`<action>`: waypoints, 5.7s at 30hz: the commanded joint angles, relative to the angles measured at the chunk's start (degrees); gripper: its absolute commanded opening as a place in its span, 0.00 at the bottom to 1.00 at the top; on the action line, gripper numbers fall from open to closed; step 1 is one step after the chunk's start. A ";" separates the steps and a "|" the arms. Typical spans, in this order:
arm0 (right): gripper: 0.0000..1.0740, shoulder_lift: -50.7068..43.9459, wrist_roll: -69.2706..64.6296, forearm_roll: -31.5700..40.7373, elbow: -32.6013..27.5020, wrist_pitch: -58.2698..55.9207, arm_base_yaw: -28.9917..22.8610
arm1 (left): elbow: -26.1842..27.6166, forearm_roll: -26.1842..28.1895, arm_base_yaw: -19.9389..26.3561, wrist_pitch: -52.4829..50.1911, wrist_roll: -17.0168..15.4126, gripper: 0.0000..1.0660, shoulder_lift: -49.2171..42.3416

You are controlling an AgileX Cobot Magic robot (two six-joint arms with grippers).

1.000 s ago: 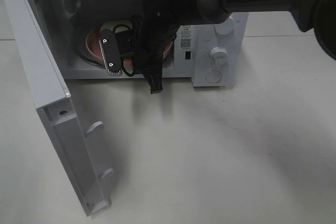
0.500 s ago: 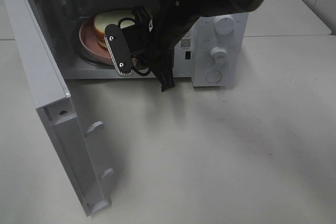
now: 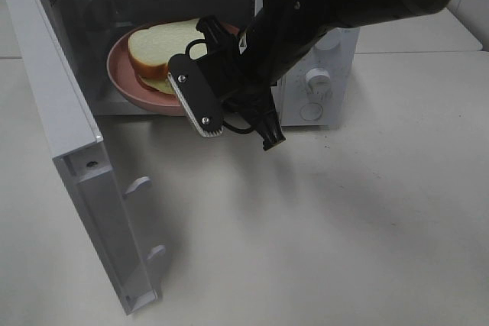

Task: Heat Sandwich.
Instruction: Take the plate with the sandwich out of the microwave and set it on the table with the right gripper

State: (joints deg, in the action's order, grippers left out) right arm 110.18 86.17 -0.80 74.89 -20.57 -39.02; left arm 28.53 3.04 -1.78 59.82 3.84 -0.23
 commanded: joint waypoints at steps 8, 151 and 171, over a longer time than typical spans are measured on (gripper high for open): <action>0.01 -7.45 2.46 1.55 -8.48 3.38 -0.46 | -0.17 0.06 0.23 -0.92 -0.23 0.95 -1.49; 0.02 -24.64 -122.38 -47.90 -32.60 -27.56 16.84 | -0.17 0.06 0.23 -0.92 -0.23 0.95 -1.49; 0.02 -16.79 -126.74 -50.76 -32.60 -22.63 21.72 | -0.17 0.06 0.23 -0.92 -0.23 0.95 -1.49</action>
State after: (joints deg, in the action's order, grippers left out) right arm 92.48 -39.36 -48.82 41.94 -43.09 -17.59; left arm 28.53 3.04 -1.78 59.82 3.84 -0.23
